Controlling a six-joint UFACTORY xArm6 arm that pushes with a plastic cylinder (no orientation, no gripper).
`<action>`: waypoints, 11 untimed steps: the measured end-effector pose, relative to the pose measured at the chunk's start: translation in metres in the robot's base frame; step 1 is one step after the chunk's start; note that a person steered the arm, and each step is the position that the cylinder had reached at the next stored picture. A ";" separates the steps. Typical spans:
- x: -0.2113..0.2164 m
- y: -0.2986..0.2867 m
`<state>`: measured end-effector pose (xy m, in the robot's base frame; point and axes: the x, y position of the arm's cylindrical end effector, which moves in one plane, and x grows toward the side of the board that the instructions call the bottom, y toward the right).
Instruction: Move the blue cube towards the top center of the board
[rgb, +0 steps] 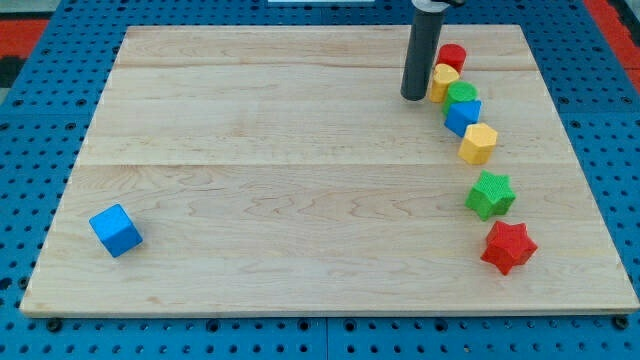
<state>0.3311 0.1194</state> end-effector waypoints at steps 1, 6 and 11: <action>-0.001 -0.001; 0.004 -0.050; 0.192 -0.311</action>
<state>0.5231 -0.1920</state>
